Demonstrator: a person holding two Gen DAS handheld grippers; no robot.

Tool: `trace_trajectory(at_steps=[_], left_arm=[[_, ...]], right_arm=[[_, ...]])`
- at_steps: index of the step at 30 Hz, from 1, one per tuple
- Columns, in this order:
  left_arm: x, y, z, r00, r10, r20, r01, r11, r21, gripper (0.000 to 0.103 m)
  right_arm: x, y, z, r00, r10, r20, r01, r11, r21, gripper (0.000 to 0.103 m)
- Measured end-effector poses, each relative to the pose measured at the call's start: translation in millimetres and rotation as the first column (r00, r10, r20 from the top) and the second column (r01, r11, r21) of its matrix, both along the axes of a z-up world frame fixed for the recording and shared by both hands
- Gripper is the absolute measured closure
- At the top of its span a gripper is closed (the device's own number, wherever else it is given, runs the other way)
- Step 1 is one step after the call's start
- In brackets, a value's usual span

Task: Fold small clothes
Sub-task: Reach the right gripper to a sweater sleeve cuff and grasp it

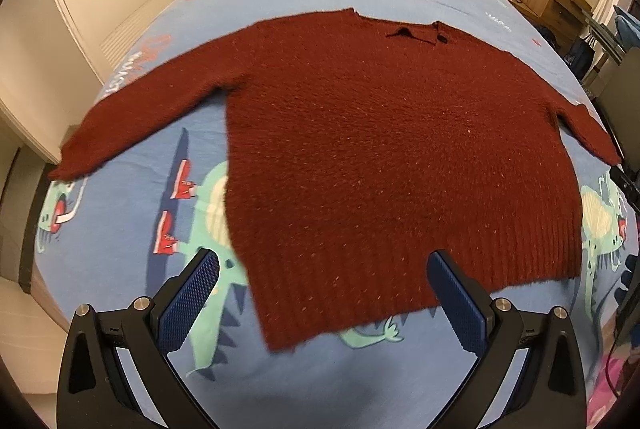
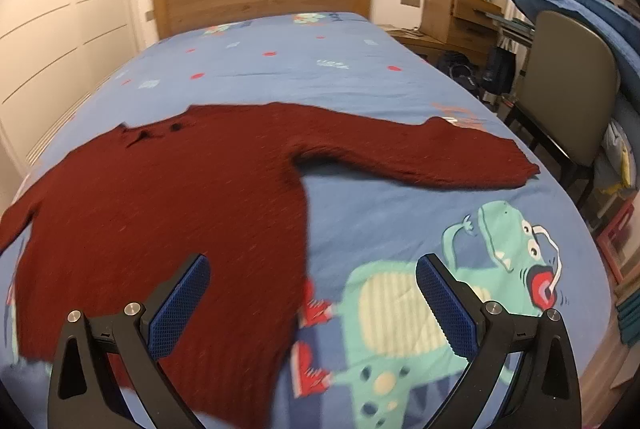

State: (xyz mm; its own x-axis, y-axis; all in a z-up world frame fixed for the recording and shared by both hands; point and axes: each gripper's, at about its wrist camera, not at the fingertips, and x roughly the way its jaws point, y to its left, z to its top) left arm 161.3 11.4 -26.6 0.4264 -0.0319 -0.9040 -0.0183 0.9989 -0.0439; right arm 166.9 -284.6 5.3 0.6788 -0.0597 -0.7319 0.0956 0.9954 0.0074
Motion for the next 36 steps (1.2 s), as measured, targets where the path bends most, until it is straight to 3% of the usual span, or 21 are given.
trace_trajectory(at_steps=[6, 14, 19, 25, 31, 36], left_arm=[[22.1, 2.4, -8.8, 0.999, 0.026, -0.048, -0.027, 0.999, -0.026, 0.001], [38.5, 18.4, -11.1, 0.99, 0.118, -0.072, -0.121, 0.991, -0.048, 0.001], [45.9, 24.8, -14.7, 0.984, 0.154, -0.094, -0.161, 0.985, -0.066, 0.001], [46.9, 31.7, -17.6, 0.972, 0.218, -0.086, -0.219, 0.976, -0.007, 0.001], [49.9, 40.1, -14.9, 0.966, 0.252, -0.061, -0.253, 0.968, -0.009, 0.001], [49.8, 36.2, -15.8, 0.971, 0.233, -0.055, -0.234, 0.972, -0.019, 0.001]], right_arm=[[29.2, -45.3, -14.4, 0.998, -0.058, 0.01, 0.057, 0.998, 0.036, 0.0], [67.9, -127.5, -49.5, 0.977, -0.201, -0.076, 0.21, 0.969, 0.131, 0.0], [81.5, -187.0, -70.2, 0.949, -0.29, -0.126, 0.312, 0.92, 0.235, 0.0], [88.5, -241.8, -85.0, 0.906, -0.39, -0.162, 0.423, 0.845, 0.328, 0.0], [98.2, -275.2, -86.6, 0.892, -0.428, -0.147, 0.447, 0.785, 0.429, 0.0], [104.8, -299.9, -88.9, 0.878, -0.462, -0.126, 0.451, 0.711, 0.54, 0.005]])
